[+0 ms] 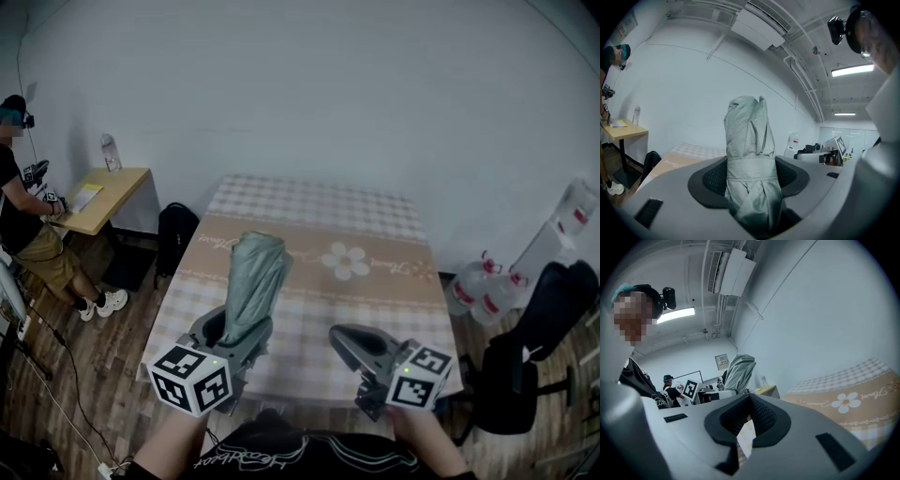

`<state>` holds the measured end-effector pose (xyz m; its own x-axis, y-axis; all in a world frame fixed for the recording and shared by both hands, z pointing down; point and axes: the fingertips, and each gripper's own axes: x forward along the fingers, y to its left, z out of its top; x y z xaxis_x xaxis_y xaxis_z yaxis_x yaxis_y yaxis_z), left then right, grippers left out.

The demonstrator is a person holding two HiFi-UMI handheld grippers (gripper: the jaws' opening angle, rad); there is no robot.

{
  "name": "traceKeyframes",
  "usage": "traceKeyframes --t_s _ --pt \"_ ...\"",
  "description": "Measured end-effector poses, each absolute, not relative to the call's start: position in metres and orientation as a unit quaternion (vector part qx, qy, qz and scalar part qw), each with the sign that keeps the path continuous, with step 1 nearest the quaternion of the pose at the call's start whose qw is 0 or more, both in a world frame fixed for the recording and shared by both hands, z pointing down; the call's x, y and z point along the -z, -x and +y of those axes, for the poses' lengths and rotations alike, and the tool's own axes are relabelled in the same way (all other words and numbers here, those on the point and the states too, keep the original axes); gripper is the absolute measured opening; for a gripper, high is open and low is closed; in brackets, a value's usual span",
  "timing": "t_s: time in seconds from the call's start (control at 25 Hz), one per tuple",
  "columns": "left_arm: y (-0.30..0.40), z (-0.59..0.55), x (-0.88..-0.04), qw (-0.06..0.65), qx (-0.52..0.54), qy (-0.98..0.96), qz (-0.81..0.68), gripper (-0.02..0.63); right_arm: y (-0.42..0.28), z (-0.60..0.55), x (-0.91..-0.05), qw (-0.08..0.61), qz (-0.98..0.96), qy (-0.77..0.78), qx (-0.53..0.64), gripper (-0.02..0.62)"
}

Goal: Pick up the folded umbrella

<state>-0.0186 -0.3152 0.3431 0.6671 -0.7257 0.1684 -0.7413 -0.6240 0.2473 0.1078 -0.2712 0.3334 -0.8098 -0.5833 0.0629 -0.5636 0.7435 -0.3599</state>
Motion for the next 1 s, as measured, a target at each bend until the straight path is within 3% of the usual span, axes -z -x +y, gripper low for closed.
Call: traceKeyframes --t_s 1.0 --pt "0.006 -0.320 -0.335 0.137 -0.029 -0.899 -0.415 0.261 -0.111 -0.278 -0.329 0.019 0.941 0.299 0.155 0.009"
